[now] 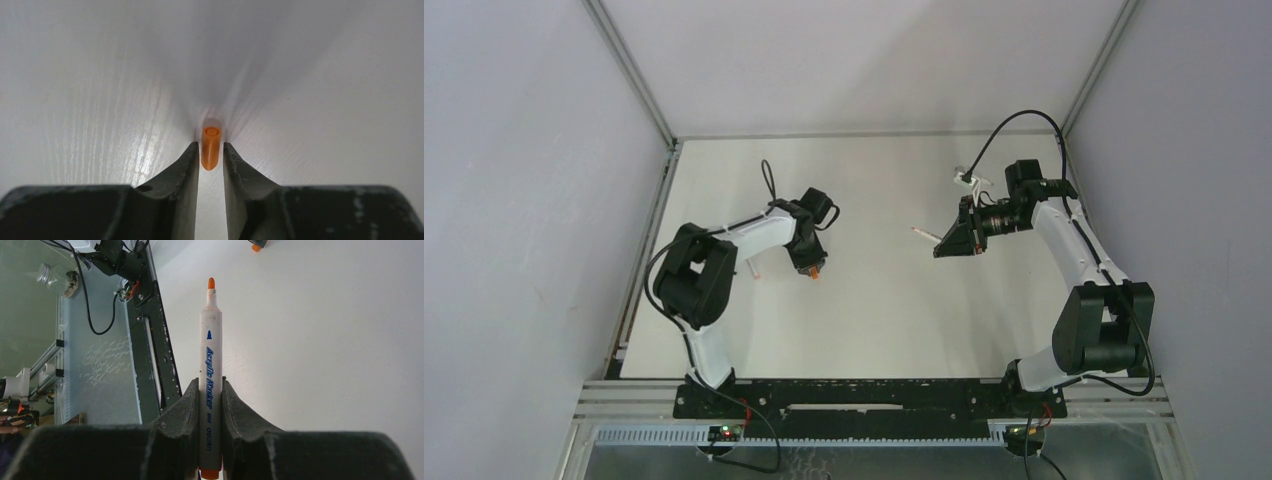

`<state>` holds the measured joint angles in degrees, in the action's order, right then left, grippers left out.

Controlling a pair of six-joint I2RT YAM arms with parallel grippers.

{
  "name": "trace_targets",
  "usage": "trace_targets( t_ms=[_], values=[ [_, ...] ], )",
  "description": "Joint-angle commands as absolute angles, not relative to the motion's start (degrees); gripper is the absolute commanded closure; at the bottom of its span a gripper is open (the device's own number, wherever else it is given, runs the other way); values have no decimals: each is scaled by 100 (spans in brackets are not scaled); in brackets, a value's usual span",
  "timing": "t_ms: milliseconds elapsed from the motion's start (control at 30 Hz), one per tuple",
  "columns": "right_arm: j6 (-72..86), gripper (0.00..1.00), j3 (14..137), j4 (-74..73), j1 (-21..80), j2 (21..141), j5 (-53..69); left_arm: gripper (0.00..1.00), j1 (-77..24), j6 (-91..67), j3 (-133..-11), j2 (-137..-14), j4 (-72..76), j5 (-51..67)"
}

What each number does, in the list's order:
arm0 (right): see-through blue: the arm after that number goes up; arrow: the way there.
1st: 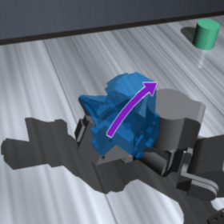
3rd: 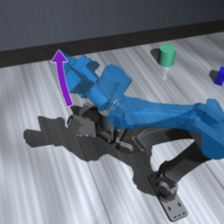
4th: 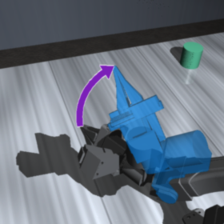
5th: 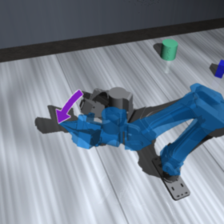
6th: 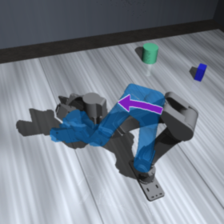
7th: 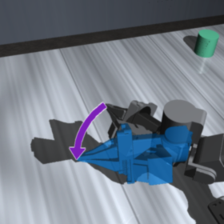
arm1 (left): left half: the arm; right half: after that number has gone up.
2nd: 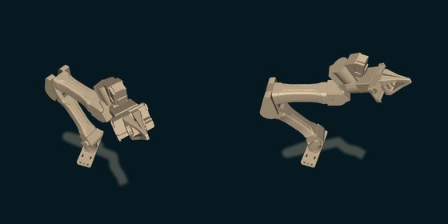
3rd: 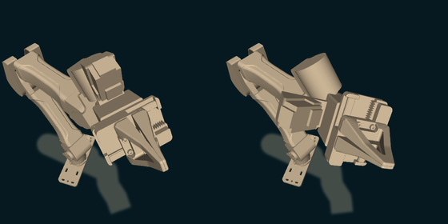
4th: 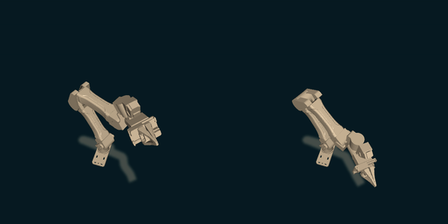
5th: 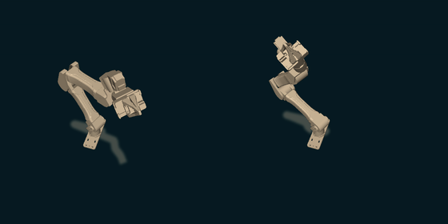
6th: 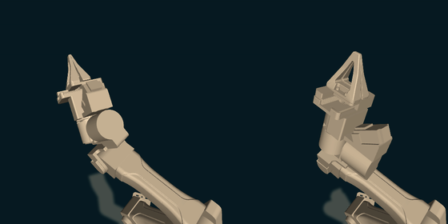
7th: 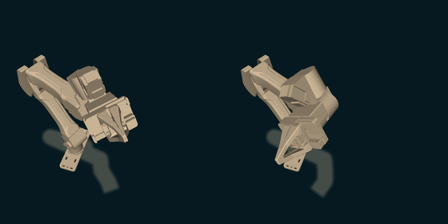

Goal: Insert the pens into the pen caps
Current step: Pick up the pen cap from the center of the board.

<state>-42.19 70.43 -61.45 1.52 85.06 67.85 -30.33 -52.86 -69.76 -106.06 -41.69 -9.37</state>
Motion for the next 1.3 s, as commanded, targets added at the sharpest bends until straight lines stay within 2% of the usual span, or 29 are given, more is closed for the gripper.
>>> trace_targets(
  t_ms=[0,333,667,900,1267],
  values=[
    [-4254,100,7014,-6081,119,8308,6902,73,-3006,-5007,-7459,-10853,-4482,-950],
    [-4254,100,7014,-6081,114,8301,6930,71,-2973,-4722,-7598,-11285,-4803,-824],
    [-4288,100,7014,-6099,105,8249,6918,84,-2846,-4629,-7348,-11371,-4653,-640],
    [-4315,100,7014,-6137,94,8210,6917,99,-2763,-4342,-7251,-11283,-4475,-574],
    [-4760,100,7122,-6412,277,8079,7036,100,-2760,-3729,-6873,-10419,-4147,-636]
  ],
)
